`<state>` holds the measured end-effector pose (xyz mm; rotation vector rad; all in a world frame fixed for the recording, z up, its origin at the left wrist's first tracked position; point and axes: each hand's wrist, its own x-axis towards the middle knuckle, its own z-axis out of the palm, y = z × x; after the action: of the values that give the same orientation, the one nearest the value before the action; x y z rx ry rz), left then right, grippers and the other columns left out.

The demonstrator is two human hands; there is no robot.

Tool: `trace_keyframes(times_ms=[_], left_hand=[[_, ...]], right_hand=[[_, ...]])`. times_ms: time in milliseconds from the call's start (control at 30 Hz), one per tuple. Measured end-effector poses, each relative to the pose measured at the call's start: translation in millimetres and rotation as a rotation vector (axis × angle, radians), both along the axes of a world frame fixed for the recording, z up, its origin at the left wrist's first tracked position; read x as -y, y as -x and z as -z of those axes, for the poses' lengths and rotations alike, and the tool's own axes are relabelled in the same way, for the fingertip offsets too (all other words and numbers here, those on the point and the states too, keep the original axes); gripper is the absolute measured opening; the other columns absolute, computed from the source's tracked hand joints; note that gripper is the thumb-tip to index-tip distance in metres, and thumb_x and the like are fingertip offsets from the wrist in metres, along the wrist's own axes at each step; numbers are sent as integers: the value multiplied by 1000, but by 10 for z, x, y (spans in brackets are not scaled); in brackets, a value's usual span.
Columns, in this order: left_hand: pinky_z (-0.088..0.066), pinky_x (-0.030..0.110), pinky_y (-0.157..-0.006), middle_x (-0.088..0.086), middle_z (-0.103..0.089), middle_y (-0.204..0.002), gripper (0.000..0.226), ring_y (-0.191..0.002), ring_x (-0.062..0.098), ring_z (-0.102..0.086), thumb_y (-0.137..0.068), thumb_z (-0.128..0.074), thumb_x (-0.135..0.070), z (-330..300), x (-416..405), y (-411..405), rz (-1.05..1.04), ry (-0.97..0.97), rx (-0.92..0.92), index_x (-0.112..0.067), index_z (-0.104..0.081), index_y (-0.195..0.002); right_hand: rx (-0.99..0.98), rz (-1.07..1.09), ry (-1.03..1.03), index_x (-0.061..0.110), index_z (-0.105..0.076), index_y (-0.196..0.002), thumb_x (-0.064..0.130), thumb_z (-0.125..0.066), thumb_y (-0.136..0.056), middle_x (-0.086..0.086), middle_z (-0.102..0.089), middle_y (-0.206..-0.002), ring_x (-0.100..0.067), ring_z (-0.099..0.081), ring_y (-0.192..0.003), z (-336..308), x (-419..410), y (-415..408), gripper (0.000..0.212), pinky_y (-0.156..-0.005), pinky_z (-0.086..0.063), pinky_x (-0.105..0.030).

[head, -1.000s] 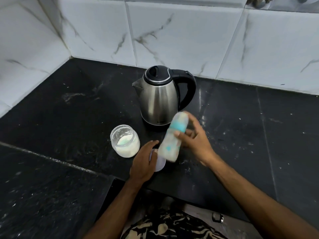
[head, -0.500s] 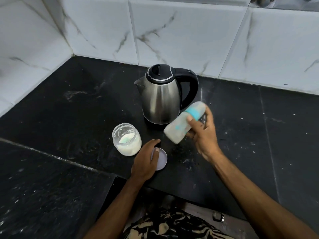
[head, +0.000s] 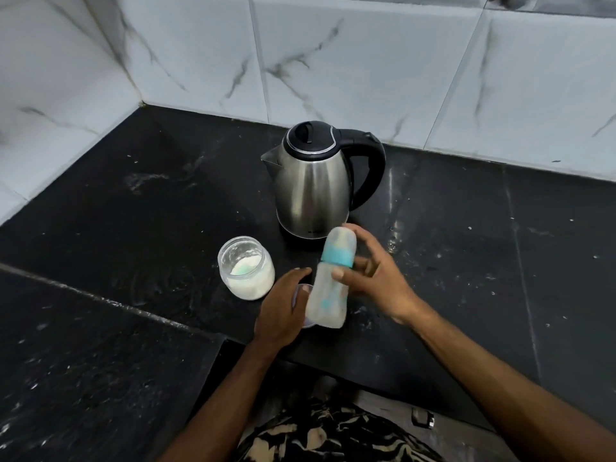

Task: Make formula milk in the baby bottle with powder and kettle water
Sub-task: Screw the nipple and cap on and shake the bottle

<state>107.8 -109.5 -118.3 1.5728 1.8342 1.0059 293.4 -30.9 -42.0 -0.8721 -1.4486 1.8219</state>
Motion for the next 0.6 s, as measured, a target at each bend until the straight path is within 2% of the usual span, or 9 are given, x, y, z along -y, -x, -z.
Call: trace_keyframes(times_ms=[67,100,167,233,333,367,500,533,600], left_hand=[[-39,33,-111,2,-60,-135,38,-127,22,-55,-96,-48,-19,-15,16,-19,-25,-29,-9,-6,-59,-130],[-36,28,-111,-1,-59,-135,39,-128,19,-54,-96,-47,-21,-28,23,-31,-38,-33,-17,-6,-60,-129],[-36,27,-112,0,-60,-135,38,-129,17,-53,-98,-46,-21,-31,27,-43,-37,-16,-15,-8,-60,-131],[-37,28,-111,4,-61,-135,38,-128,19,-54,-98,-47,-20,-21,20,-30,-36,-15,-14,-8,-59,-131],[-42,40,-109,10,-62,-132,35,-124,25,-57,-95,-58,-10,15,-1,11,-1,-6,13,-6,-59,-129],[-42,42,-108,9,-62,-131,34,-123,26,-57,-95,-59,-8,16,-5,10,7,-4,16,-6,-59,-129],[-35,23,-111,-3,-60,-134,40,-128,16,-54,-96,-45,-25,-24,19,-31,-44,-20,1,-10,-60,-130],[-35,24,-111,-2,-60,-134,41,-129,16,-53,-96,-44,-26,-30,21,-36,-44,-12,5,-10,-60,-130],[-38,31,-111,4,-61,-134,41,-128,21,-55,-94,-47,-24,-16,14,-15,-25,0,19,-9,-59,-130]], right_hand=[[-55,153,9,30,-43,-138,17,-76,-76,-19,-68,-119,-24,-73,-95,-51,-77,35,72,-71,-62,-40],[-112,278,50,27,-42,-139,18,-74,-77,-16,-70,-117,-23,-72,-93,-92,-149,44,71,-72,-62,-44],[-238,410,107,21,-37,-144,18,-71,-80,-3,-75,-104,-25,-71,-96,-134,-266,52,72,-76,-61,-49],[-239,347,102,24,-37,-143,19,-73,-79,-2,-75,-101,-26,-71,-97,-103,-234,57,73,-74,-61,-47],[-63,13,15,38,-43,-136,20,-80,-76,-9,-74,-110,-28,-72,-101,-22,-48,42,73,-73,-61,-37],[-52,-15,-11,37,-43,-137,19,-79,-76,-9,-73,-111,-27,-72,-101,-4,-49,35,73,-73,-61,-36],[-295,345,141,21,-36,-145,16,-70,-81,2,-75,-101,-24,-71,-97,-79,-261,47,73,-72,-61,-44],[-329,367,156,21,-35,-145,17,-69,-82,3,-75,-101,-24,-71,-98,-78,-287,50,71,-72,-61,-45],[-276,267,153,29,-39,-140,17,-73,-80,-4,-75,-105,-28,-71,-98,-37,-200,74,70,-72,-61,-44]])
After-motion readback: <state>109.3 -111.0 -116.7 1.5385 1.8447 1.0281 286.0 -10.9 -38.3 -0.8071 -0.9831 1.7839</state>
